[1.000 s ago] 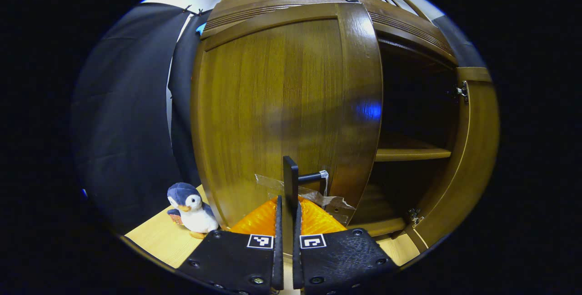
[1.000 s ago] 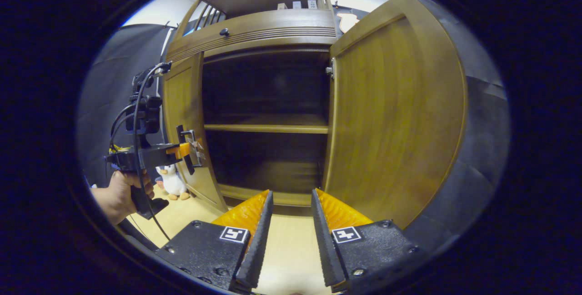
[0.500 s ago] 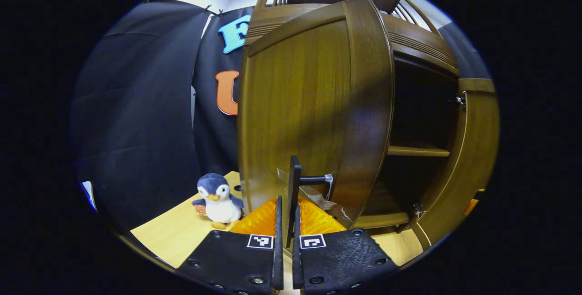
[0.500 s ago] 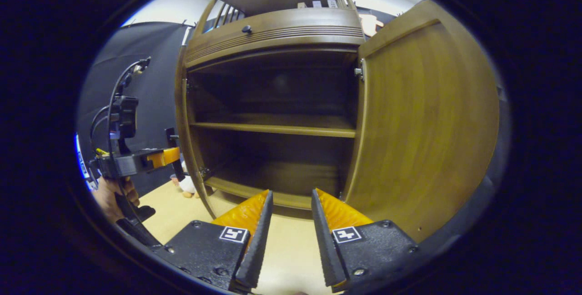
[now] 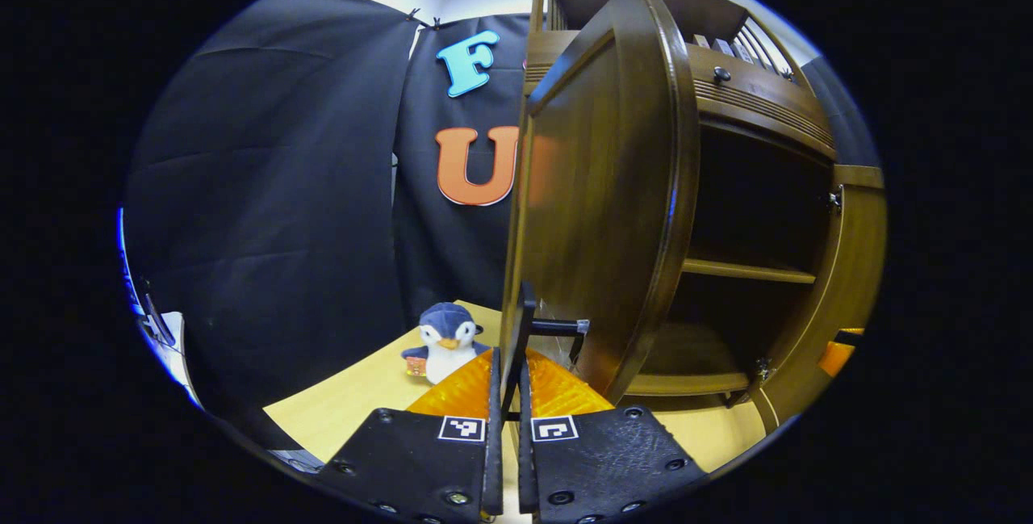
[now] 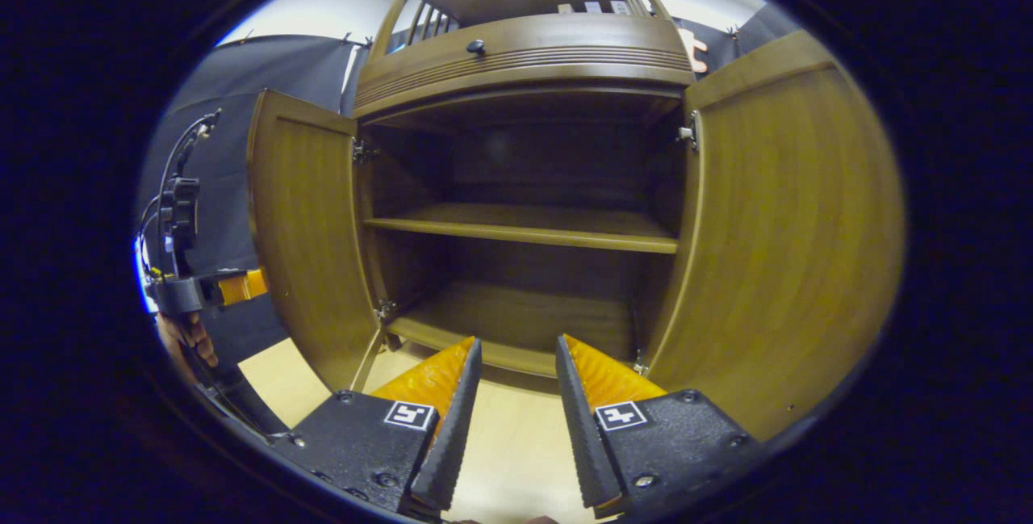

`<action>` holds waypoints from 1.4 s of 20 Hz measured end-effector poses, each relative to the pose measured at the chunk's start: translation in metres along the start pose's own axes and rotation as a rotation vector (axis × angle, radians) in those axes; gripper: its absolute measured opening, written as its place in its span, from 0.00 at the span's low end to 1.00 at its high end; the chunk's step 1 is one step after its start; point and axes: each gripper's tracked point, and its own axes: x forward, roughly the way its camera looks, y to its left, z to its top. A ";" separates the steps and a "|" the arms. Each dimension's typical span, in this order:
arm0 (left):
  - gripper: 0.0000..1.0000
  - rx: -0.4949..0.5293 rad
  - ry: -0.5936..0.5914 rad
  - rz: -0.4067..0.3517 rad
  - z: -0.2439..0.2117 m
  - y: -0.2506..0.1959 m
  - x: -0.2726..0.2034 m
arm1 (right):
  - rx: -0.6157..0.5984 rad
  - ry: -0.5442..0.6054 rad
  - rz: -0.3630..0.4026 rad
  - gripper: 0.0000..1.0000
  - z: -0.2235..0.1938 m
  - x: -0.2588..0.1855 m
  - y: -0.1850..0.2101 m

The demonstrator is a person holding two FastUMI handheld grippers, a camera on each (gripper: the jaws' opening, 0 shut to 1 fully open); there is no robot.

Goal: Open the right door of the double-door shoe cabinet with the right hand, and open the left door with the left hand.

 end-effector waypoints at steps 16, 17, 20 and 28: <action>0.03 0.015 0.020 -0.081 0.005 0.061 -0.002 | -0.036 -0.011 -0.061 0.60 0.018 0.017 0.032; 0.04 0.013 0.028 -0.087 0.005 0.064 -0.004 | -0.039 -0.010 -0.064 0.60 0.018 0.018 0.035; 0.09 0.045 0.020 -0.083 0.008 0.076 -0.011 | -0.045 -0.007 -0.068 0.60 0.018 0.019 0.040; 0.39 0.039 0.003 -0.014 0.016 0.116 -0.042 | -0.062 -0.002 -0.054 0.62 0.026 0.027 0.057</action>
